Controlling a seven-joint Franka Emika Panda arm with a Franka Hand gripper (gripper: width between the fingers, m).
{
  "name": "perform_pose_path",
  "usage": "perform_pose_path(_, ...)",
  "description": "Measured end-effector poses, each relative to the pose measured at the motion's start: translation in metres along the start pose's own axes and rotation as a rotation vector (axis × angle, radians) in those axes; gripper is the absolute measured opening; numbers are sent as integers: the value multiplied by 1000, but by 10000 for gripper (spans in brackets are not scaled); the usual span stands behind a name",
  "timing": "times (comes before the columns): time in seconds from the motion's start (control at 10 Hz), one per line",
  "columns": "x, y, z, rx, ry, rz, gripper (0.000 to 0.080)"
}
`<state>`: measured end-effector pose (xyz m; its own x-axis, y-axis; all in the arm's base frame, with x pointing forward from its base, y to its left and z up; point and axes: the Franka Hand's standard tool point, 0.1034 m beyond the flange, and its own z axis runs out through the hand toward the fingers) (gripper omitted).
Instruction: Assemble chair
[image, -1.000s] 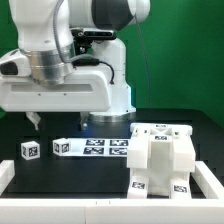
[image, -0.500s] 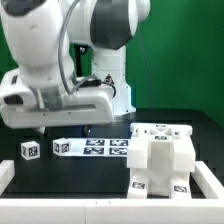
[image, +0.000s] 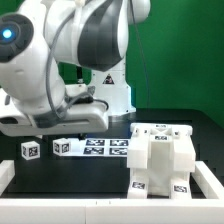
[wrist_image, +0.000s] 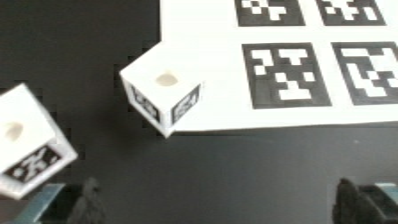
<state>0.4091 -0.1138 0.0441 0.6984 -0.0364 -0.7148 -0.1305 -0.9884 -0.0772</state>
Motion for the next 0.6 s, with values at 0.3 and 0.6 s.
perform_pose_path(0.3, -5, 4, 19, -10, -22, 1, 649)
perform_pose_path(0.6, -6, 4, 25, -9, -36, 14, 649)
